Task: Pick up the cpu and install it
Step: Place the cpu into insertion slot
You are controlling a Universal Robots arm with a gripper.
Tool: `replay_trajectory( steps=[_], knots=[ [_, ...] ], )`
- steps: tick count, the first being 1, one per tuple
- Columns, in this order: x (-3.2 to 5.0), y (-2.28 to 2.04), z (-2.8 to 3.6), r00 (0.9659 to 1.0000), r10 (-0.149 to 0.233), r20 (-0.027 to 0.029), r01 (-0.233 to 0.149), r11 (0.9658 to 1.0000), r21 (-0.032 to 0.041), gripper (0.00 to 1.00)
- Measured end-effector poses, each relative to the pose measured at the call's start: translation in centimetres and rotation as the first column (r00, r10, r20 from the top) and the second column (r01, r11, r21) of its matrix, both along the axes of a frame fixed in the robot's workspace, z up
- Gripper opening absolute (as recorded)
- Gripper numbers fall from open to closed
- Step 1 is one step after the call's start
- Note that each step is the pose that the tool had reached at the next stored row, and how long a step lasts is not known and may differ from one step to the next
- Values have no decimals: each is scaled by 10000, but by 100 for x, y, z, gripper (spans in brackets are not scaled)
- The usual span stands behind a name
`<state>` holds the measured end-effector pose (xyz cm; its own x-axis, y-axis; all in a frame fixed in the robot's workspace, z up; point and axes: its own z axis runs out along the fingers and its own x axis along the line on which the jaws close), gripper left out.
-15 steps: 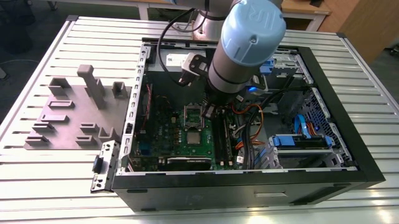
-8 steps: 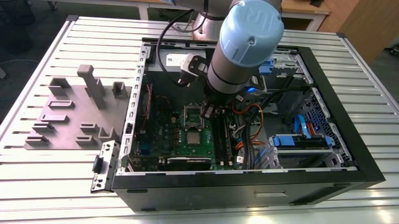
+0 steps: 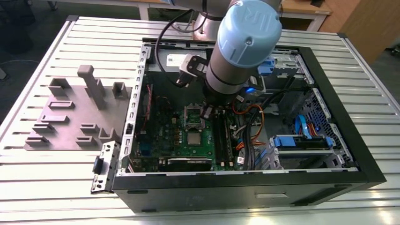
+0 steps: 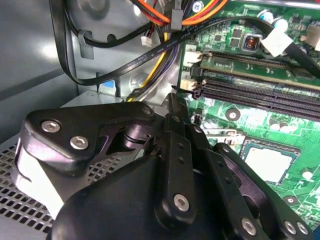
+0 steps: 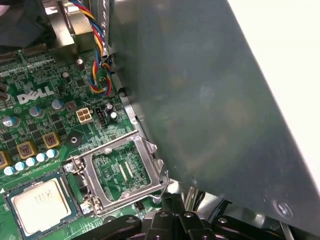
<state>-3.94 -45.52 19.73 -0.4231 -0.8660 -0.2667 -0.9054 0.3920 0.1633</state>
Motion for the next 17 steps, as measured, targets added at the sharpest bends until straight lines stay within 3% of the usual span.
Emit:
replay_trajectory(
  steps=[17],
  knots=[
    [-31, 0, 52, 10000, -10, -2, 10, 10000, -30, 11]
  ],
)
